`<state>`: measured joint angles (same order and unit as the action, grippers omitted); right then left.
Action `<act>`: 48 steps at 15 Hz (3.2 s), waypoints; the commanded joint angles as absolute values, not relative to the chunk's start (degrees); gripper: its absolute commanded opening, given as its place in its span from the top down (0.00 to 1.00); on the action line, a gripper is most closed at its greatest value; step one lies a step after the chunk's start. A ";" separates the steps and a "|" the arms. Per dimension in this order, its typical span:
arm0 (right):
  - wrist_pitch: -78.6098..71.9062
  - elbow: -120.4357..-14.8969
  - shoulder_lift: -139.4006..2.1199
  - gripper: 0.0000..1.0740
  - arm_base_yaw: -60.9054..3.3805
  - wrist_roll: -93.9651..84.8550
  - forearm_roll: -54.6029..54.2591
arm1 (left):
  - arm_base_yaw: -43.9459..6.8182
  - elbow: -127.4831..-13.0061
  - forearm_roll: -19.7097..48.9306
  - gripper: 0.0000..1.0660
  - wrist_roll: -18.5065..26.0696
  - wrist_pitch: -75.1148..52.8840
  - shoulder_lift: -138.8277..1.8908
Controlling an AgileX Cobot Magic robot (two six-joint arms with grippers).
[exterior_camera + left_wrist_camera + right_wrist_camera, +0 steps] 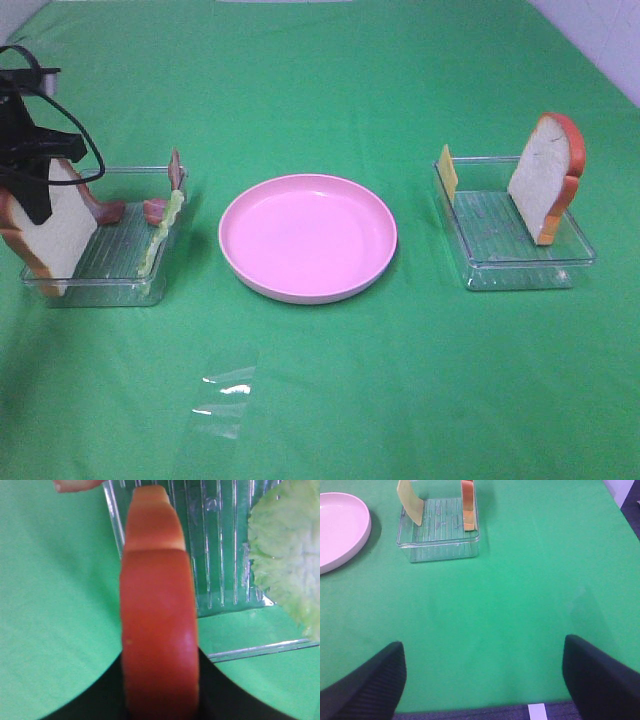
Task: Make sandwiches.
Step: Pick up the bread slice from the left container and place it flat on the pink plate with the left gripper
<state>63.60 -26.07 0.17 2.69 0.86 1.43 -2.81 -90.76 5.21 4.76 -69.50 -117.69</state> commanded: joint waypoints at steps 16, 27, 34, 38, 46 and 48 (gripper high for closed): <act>63.48 -25.95 1.95 0.24 2.75 0.69 1.60 | -10.89 -98.89 40.51 1.00 12.03 -74.37 -104.28; 63.48 -25.95 1.89 0.24 2.75 0.69 1.60 | -19.54 -98.89 51.05 1.00 17.53 -62.17 -128.80; 63.48 -25.95 1.89 0.24 2.75 0.69 1.60 | -19.54 -103.53 55.75 1.00 18.11 -62.17 -134.01; 63.48 -25.95 1.89 0.24 2.75 0.69 1.60 | -19.54 -103.71 56.44 1.00 18.39 -61.48 -135.45; 63.48 -25.95 1.89 0.24 2.75 0.69 1.60 | -19.54 -103.71 58.04 0.96 18.74 -60.73 -138.03; 63.48 -25.95 1.89 0.24 2.75 0.69 1.60 | -19.54 -103.71 58.04 0.72 18.33 -60.28 -138.03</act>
